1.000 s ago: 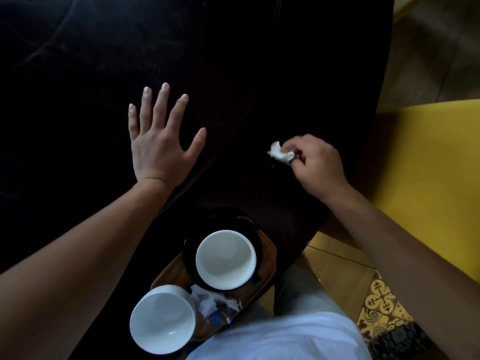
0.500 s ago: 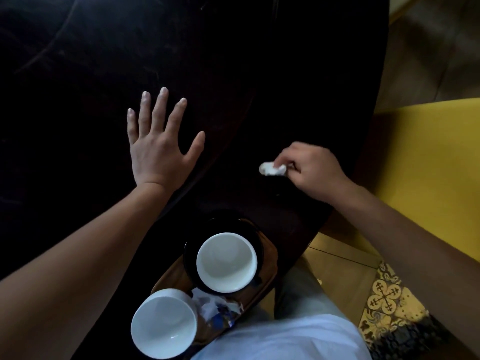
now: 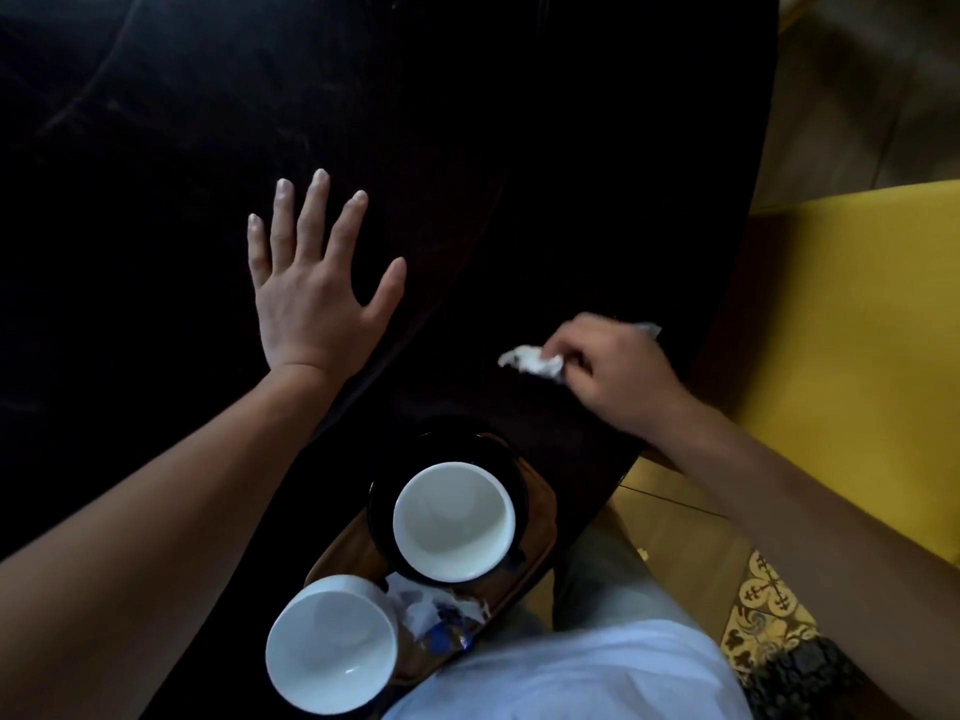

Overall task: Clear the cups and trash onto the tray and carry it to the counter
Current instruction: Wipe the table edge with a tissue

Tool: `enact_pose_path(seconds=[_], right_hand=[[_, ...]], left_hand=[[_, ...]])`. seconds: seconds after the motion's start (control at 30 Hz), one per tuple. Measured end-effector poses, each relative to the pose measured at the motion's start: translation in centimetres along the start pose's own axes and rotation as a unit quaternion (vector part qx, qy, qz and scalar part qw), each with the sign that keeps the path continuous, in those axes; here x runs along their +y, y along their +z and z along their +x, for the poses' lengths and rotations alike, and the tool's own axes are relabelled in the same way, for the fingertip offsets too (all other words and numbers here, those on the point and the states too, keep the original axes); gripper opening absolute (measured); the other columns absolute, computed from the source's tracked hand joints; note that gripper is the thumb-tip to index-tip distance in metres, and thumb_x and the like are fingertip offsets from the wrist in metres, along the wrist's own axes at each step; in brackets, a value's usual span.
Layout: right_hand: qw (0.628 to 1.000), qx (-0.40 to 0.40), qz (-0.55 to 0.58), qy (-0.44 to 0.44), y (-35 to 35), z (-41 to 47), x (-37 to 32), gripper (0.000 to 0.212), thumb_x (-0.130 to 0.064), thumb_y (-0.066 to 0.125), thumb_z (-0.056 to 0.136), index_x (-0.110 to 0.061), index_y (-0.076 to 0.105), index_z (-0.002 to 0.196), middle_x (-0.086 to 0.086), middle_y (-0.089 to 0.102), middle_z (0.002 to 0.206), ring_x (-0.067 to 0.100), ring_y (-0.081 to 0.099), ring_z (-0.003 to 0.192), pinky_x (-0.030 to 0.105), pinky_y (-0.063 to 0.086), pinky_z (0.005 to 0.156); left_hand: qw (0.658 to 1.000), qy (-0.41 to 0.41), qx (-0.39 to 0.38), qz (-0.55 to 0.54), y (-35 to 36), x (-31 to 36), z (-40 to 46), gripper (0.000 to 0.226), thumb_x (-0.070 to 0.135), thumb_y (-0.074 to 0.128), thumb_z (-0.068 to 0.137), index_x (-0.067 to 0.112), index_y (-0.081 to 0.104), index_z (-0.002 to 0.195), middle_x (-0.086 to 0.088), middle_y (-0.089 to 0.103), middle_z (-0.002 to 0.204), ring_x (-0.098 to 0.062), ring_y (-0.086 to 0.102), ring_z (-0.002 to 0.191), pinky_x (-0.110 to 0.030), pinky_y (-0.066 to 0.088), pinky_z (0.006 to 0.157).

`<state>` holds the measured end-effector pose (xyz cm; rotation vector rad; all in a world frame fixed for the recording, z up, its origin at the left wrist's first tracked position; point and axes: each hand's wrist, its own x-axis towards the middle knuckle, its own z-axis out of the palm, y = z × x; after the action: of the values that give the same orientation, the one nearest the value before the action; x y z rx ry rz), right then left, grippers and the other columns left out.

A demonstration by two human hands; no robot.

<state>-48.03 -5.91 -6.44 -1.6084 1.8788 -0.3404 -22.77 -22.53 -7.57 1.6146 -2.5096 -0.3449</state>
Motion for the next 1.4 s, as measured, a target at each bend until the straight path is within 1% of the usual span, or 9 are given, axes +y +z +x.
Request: enact_pose_path(seconds=[0.1,0.37,0.47,0.57,0.63,0.77,1.07,1.27,1.4], right_hand=[[0.997,0.059,-0.030,0.041,-1.1,3.0,0.6,0.013,-0.017,0.065,0.085,-0.022,0.071,0.096,-0.008,0.063,0.091,0.017,0.063,0.084,0.030,0.046,0.069],[1.000,0.019,0.003,0.022,1.0,-1.3,-0.4,0.020,-0.012,0.060,0.082,-0.021,0.072,0.096,-0.005,0.066,0.092,0.019,0.067,0.082,0.037,0.054,0.068],[0.984,0.150,0.048,0.085,-1.0,-1.4,2.0,0.018,-0.006,0.068,0.084,-0.015,0.073,0.099,0.001,0.071,0.097,0.015,0.065,0.087,0.023,0.050,0.077],[0.942,0.274,0.049,0.187,-3.1,-1.4,5.5,0.012,-0.011,0.069,0.088,-0.012,0.073,0.099,0.005,0.072,0.092,0.014,0.062,0.080,0.004,0.036,0.067],[0.920,0.305,0.049,0.242,-3.5,-2.0,7.4,0.012,-0.015,0.067,0.090,-0.010,0.072,0.099,0.007,0.072,0.089,0.014,0.059,0.075,0.004,0.032,0.060],[0.915,0.301,0.040,0.266,-2.5,-2.2,8.0,0.012,-0.014,0.067,0.090,-0.008,0.071,0.100,0.010,0.072,0.088,0.016,0.057,0.073,0.006,0.032,0.055],[0.958,0.224,0.040,0.176,1.7,-0.3,1.9,0.006,-0.013,0.066,0.090,-0.012,0.069,0.095,-0.006,0.060,0.088,0.009,0.056,0.071,0.014,0.037,0.058],[0.914,0.321,0.078,0.234,-1.9,-1.1,5.5,0.011,-0.020,0.066,0.091,-0.012,0.070,0.098,-0.003,0.066,0.086,0.013,0.059,0.074,0.014,0.037,0.060],[0.925,0.274,0.045,0.258,-1.7,-2.9,6.4,0.010,-0.019,0.068,0.091,-0.010,0.071,0.096,0.002,0.065,0.079,0.016,0.054,0.065,0.022,0.033,0.052]], left_hand=[[1.000,-0.002,-0.001,0.000,-0.1,0.1,0.0,0.068,0.060,0.044,0.100,0.024,0.037,0.158,-0.004,0.018,0.171,-0.029,0.007,0.159,-0.054,0.004,0.127],[1.000,-0.005,-0.008,0.001,-0.1,0.1,0.0,0.070,0.062,0.042,0.100,0.025,0.035,0.158,-0.004,0.016,0.172,-0.028,0.005,0.159,-0.055,0.003,0.127],[1.000,-0.004,-0.006,0.000,-0.1,0.1,0.0,0.070,0.062,0.042,0.100,0.024,0.036,0.158,-0.004,0.017,0.172,-0.029,0.006,0.159,-0.054,0.003,0.127],[1.000,-0.003,-0.007,0.003,0.0,0.1,0.0,0.069,0.062,0.042,0.100,0.025,0.035,0.158,-0.003,0.017,0.172,-0.029,0.006,0.159,-0.055,0.003,0.127],[1.000,-0.003,-0.007,0.002,0.1,0.0,0.0,0.069,0.061,0.042,0.100,0.025,0.035,0.158,-0.003,0.016,0.172,-0.028,0.006,0.159,-0.055,0.003,0.127],[1.000,-0.005,-0.005,0.003,0.0,0.1,-0.1,0.069,0.061,0.042,0.100,0.025,0.036,0.158,-0.003,0.017,0.172,-0.029,0.006,0.159,-0.054,0.003,0.127],[1.000,-0.004,-0.004,0.005,0.0,0.2,-0.1,0.069,0.061,0.043,0.100,0.024,0.036,0.158,-0.004,0.017,0.172,-0.028,0.006,0.159,-0.054,0.003,0.127],[1.000,-0.006,-0.003,0.004,0.1,0.1,0.0,0.069,0.060,0.043,0.100,0.025,0.036,0.158,-0.003,0.017,0.172,-0.028,0.006,0.159,-0.053,0.003,0.128],[1.000,-0.004,-0.004,0.003,0.0,0.2,-0.1,0.068,0.060,0.043,0.100,0.024,0.036,0.158,-0.003,0.017,0.172,-0.028,0.006,0.159,-0.053,0.003,0.128]])
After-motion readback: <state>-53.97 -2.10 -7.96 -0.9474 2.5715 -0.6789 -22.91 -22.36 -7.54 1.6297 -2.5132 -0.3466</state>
